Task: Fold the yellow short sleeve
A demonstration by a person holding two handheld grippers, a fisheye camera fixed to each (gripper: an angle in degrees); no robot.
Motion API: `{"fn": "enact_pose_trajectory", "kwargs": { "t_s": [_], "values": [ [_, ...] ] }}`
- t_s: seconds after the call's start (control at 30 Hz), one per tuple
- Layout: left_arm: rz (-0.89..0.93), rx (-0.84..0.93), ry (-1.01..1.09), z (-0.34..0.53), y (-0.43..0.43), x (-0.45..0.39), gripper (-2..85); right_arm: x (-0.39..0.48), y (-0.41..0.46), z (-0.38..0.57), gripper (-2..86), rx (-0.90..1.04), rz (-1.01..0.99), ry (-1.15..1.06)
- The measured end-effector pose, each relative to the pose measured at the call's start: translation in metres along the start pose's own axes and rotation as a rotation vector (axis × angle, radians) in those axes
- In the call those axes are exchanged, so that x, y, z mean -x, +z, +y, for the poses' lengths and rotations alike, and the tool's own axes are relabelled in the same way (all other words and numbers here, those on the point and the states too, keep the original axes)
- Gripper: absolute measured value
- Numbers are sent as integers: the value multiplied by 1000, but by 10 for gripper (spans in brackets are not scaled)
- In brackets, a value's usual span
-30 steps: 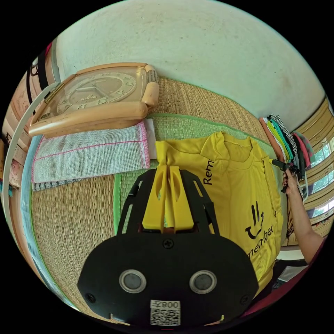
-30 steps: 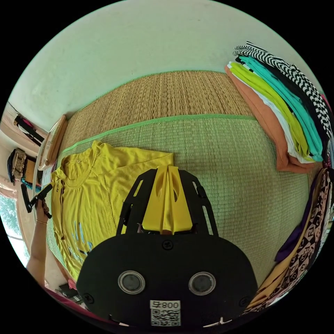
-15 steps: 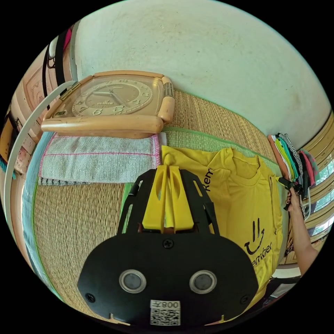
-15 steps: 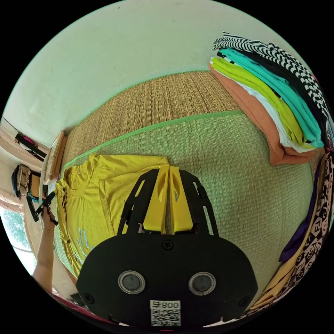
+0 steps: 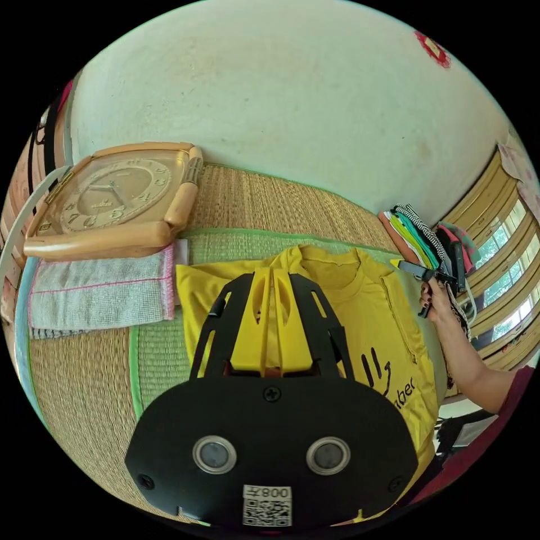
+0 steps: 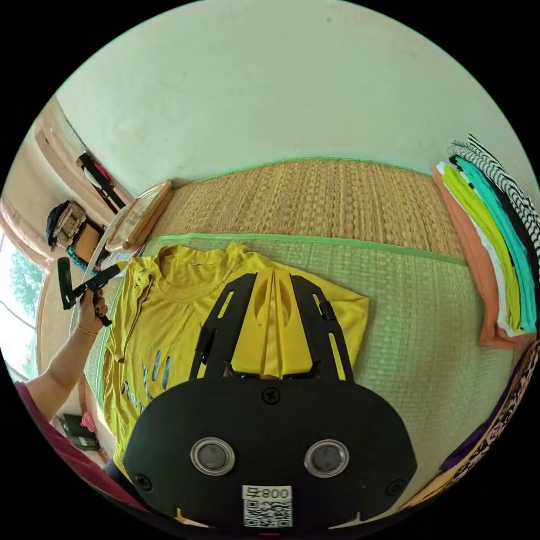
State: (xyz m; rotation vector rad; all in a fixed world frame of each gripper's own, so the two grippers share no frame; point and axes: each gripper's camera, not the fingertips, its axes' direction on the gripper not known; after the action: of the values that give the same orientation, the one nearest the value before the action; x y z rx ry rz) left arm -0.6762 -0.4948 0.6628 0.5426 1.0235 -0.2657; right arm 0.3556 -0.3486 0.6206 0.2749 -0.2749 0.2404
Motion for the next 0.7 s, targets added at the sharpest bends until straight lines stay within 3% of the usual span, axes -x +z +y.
{"fn": "enact_pose_trajectory", "kwargs": {
  "t_s": [0.17, 0.2, 0.43, 0.53, 0.7],
  "values": [
    [-28, 94, -4, -2, 41, -3, 3, 17, 50, -15, 1, 134, 79, -38],
    [-89, 121, -1, -1, 49, 0, 3, 12, 49, -12, 1, 103, 75, -28],
    [-76, 123, -45, 24, 55, 21, 2, -19, 39, 8, 0, 71, 0, 122],
    [-89, 75, -6, 52, 36, 21, 2, -22, 22, 26, 0, 43, -6, 138],
    [53, 86, 5, 154, -19, 42, 3, -28, -33, 87, 1, -14, -67, 136]
  ]
}}
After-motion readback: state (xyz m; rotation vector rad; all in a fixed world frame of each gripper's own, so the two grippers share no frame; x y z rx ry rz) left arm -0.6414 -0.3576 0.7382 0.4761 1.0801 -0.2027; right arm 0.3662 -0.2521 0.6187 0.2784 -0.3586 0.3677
